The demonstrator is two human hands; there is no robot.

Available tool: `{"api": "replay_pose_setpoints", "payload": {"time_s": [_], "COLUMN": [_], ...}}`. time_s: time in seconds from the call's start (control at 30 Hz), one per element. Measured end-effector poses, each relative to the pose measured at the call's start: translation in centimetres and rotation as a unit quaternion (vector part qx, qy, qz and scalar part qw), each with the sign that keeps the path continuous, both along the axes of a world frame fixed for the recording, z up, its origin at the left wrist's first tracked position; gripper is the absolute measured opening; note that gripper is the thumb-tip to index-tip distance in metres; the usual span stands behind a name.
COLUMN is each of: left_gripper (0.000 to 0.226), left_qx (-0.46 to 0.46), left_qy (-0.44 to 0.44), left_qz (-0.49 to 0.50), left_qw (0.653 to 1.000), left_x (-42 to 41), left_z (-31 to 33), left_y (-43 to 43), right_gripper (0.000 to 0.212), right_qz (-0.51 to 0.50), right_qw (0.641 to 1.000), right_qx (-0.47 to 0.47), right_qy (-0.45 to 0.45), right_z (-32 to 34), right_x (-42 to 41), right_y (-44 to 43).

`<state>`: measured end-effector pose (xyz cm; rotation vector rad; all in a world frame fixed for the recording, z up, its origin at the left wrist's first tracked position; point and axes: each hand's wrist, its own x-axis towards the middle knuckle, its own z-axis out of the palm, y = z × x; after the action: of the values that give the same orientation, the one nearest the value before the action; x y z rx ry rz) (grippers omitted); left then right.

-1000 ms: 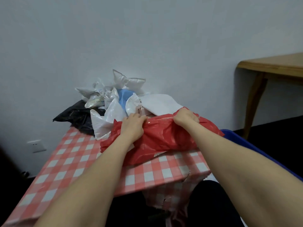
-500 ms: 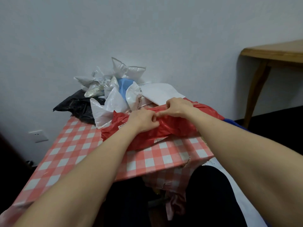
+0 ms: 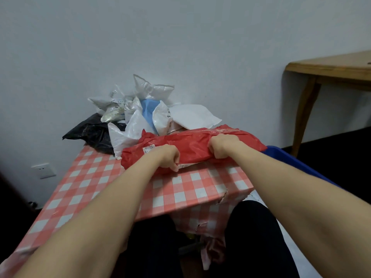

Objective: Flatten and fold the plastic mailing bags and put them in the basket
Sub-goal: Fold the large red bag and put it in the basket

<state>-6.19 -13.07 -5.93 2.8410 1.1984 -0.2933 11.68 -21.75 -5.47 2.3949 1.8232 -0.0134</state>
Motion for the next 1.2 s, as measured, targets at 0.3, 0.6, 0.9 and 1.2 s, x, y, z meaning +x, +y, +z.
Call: {"api": "replay_pose_setpoints", "payload": {"time_s": [0.3,0.6,0.9,1.2], "left_gripper": [0.019,0.046,0.086,0.086], "left_qx": [-0.282,0.104,-0.023,-0.049], "left_qy": [-0.029,-0.174,-0.013,0.005], "left_qz": [0.087,0.135,0.184,0.195], "left_qw": [0.955,0.97,0.983,0.98], "left_x": [-0.2,0.1,-1.0,-0.8], "left_z": [1.8,0.3,-5.6,-6.5], "left_y": [-0.2,1.7,2.2,2.6], "right_gripper": [0.026,0.042,0.065,0.066], "right_qz": [-0.034,-0.151,-0.05,-0.056], "right_qw": [0.977,0.952,0.996,0.995], "right_qx": [-0.053,0.234,0.011,-0.031], "right_qy": [0.204,0.13,0.073,0.073], "right_z": [0.9,-0.8,-4.5,-5.5], "right_x": [0.1,2.3,1.2,1.5], "right_y": [0.0,1.7,3.6,4.3]}}
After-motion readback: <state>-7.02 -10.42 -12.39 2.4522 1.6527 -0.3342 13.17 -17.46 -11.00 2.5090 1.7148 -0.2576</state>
